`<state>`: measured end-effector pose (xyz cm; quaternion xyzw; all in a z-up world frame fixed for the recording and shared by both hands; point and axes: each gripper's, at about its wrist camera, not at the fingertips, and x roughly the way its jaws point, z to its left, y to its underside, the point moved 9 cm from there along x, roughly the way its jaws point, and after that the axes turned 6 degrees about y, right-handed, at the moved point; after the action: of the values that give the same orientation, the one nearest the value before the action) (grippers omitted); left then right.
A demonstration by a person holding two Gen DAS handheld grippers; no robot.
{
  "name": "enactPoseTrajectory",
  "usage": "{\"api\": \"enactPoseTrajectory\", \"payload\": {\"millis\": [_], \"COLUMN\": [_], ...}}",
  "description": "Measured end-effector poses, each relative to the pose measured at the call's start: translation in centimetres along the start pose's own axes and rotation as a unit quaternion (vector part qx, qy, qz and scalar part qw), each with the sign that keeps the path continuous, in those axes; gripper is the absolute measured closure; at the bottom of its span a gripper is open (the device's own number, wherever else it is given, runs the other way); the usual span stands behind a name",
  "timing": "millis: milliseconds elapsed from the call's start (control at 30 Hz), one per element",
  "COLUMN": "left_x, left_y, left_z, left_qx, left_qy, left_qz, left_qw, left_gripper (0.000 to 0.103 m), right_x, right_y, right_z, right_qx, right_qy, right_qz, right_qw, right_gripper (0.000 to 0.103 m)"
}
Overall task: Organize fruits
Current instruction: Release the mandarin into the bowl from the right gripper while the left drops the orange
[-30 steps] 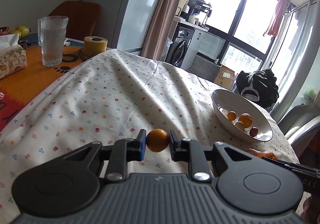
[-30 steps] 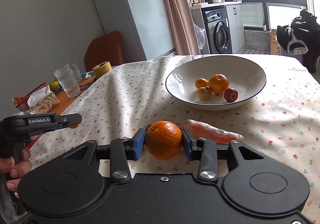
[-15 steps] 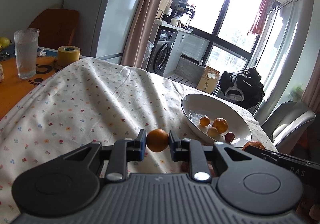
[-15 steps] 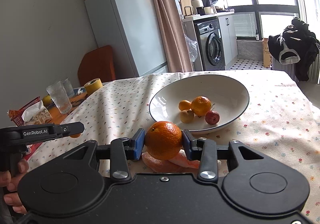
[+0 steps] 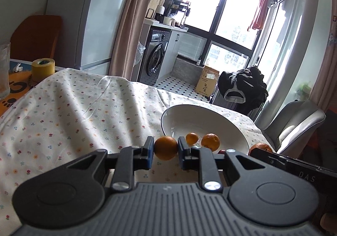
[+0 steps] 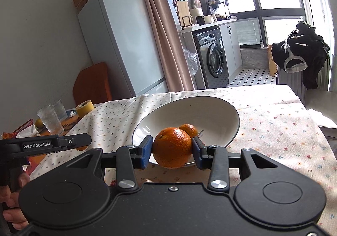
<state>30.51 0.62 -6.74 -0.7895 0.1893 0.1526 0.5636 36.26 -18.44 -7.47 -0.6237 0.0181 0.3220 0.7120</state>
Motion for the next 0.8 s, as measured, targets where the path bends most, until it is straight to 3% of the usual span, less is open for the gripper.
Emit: {"api": "enactPoseTrajectory", "payload": {"millis": [400,600,800], "left_x": [3.8,5.7,6.3], "left_y": [-0.7,-1.1,-1.1], "left_z": [-2.8,-3.3,-4.2], "left_qx": [0.025,0.014,0.017], "left_qy": [0.006,-0.014,-0.004], "left_qz": [0.017,0.017,0.014], "left_qw": [0.9995,0.9997,0.9997], "left_gripper": [0.081,0.081,0.081], "right_x": [1.9,2.8,3.8], "right_y": [-1.4,-0.9,-0.1], "right_z": [-2.3,-3.5,-3.7], "right_qx": [0.018,0.022,0.025], "right_qy": [0.005,0.008,0.010], "right_qz": [-0.008,-0.011,0.002], "right_qw": [1.000,1.000,1.000], "right_gripper": [0.065,0.065,0.065]}}
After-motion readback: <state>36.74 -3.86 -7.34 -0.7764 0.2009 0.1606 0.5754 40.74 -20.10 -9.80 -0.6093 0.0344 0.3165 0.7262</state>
